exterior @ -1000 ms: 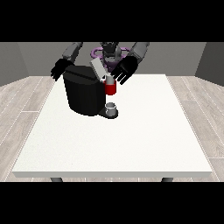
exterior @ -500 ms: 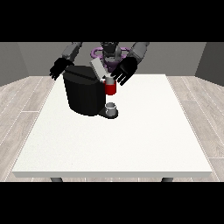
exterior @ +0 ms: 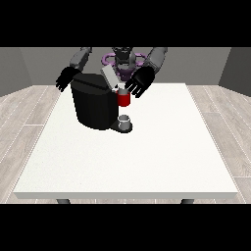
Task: Insert the coffee pod into the coffee machine and close the lid
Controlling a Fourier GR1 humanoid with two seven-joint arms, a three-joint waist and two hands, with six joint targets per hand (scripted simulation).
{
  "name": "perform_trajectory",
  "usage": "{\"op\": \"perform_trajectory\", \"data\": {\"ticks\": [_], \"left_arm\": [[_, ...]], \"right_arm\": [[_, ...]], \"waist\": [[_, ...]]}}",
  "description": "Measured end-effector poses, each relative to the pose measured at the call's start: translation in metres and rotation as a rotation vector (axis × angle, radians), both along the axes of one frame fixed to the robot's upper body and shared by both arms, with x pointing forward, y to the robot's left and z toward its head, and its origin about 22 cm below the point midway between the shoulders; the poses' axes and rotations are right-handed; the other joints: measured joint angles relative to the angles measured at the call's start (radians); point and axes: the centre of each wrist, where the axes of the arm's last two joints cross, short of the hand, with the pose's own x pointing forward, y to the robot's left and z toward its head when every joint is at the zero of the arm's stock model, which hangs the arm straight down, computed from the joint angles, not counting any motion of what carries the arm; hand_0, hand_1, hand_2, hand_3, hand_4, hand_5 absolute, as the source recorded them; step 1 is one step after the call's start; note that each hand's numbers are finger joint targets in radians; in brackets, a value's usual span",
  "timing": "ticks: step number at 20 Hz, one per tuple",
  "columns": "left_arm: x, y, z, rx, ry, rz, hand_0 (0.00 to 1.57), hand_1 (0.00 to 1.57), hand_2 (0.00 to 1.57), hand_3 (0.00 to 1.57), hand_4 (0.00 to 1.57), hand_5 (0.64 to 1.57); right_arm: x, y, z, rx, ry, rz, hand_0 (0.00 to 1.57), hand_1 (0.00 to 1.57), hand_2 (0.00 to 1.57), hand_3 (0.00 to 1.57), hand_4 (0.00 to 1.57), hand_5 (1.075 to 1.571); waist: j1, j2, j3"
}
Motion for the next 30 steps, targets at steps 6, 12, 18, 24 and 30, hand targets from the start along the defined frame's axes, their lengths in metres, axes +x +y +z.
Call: {"op": "perform_trajectory", "data": {"ticks": [6,12,18,24,30], "left_arm": [[0.000,0.005,0.003,0.025,0.001,0.003,1.05,1.05,1.12,0.96,0.36,1.571],[0.000,0.003,0.004,0.043,-0.008,-0.012,0.57,0.57,0.81,0.64,0.24,1.571],[-0.002,0.010,0.004,0.122,0.010,-0.039,0.00,0.00,0.00,0.00,0.00,1.571],[-0.001,0.001,-0.002,0.153,0.035,-0.046,0.00,0.00,0.00,0.00,0.00,1.571],[-0.003,0.002,-0.011,0.152,0.074,-0.047,0.00,0.00,0.00,0.00,0.00,1.571]], "right_arm": [[0.000,0.006,0.003,0.008,-0.004,0.004,0.00,0.00,0.00,0.00,0.42,1.571],[0.001,0.002,0.001,0.004,-0.004,-0.009,0.00,0.00,0.00,0.00,0.41,1.571],[-0.002,0.002,-0.004,-0.001,0.005,-0.019,0.00,0.00,0.00,0.00,0.35,1.571],[-0.001,-0.002,-0.009,0.004,0.023,-0.025,0.00,0.00,0.00,0.00,0.42,1.571],[-0.008,-0.010,-0.022,0.014,0.057,-0.041,0.00,0.00,0.00,0.00,0.43,1.571]], "waist": [[-0.003,-0.002,-0.0011],[0.009,-0.006,-0.0014],[0.011,-0.010,-0.0002],[0.026,-0.032,-0.0008],[0.038,-0.076,-0.0017]]}}
